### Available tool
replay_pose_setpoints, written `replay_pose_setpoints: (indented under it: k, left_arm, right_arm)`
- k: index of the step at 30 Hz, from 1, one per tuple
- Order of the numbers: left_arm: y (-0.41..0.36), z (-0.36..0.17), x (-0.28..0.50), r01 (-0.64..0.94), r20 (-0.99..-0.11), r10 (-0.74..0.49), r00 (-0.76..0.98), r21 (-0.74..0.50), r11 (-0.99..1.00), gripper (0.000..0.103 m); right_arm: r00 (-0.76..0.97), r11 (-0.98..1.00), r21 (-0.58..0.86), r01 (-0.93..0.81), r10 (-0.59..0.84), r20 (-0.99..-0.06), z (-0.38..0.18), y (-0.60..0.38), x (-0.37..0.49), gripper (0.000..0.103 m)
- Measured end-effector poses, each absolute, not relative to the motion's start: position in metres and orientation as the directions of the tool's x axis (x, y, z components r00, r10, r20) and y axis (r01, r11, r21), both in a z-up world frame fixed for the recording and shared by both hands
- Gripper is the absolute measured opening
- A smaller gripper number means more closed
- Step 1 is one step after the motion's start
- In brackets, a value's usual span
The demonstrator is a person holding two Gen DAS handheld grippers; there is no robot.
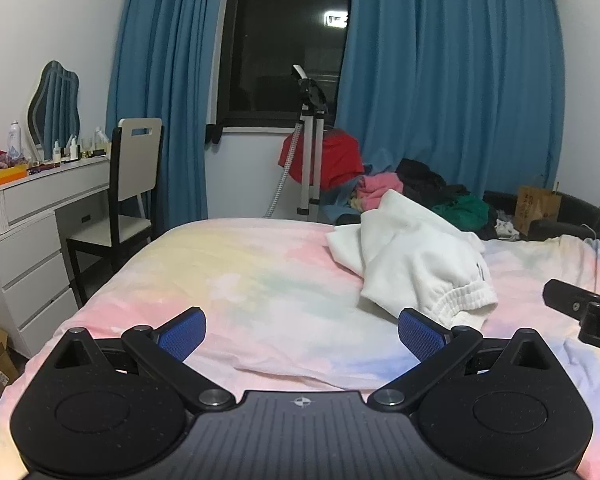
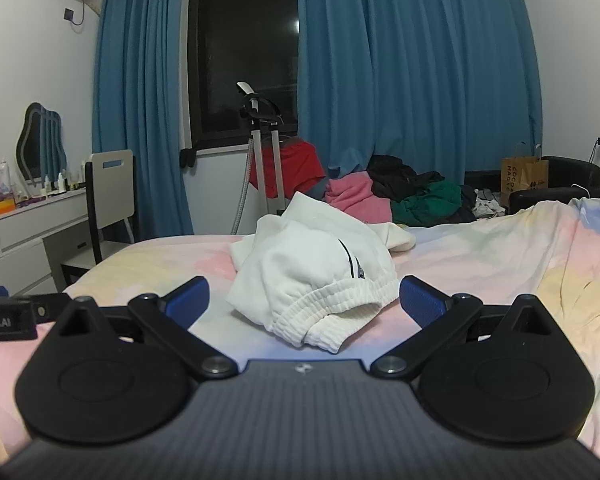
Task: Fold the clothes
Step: 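Approach the crumpled white pants on the bed with both grippers open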
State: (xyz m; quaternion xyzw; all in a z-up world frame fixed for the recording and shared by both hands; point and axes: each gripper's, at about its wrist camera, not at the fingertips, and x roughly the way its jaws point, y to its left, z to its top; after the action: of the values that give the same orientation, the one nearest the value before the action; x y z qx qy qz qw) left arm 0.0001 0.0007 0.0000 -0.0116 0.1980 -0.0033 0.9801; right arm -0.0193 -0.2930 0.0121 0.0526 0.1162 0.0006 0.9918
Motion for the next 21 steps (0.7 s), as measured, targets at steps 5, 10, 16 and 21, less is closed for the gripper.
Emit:
replay_pose_setpoints:
  k: [5, 10, 16, 21]
  left_arm:
    - [0.006, 0.0, 0.001, 0.006, -0.358, -0.017, 0.933, -0.032, 0.999, 0.103]
    - [-0.002, 0.002, -0.007, 0.002, -0.321, -0.001, 0.947, 0.002, 1.0, 0.103]
    - [-0.006, 0.002, -0.012, 0.004, -0.297, 0.002, 0.955, 0.02, 1.0, 0.103]
    - [-0.011, -0.001, -0.014, 0.0, -0.28, 0.013, 0.96, 0.046, 0.999, 0.103]
  right_arm:
    - [0.975, 0.995, 0.102, 0.007, 0.016, -0.222, 0.011, -0.292, -0.016, 0.103]
    - [0.977, 0.995, 0.104, -0.001, 0.023, -0.213, 0.009, -0.291, -0.012, 0.103]
    - [0.976, 0.997, 0.077, 0.029, -0.012, -0.219, 0.012, -0.288, -0.024, 0.103]
    - [0.972, 0.994, 0.106, 0.038, -0.013, -0.233, 0.013, -0.295, -0.021, 0.103]
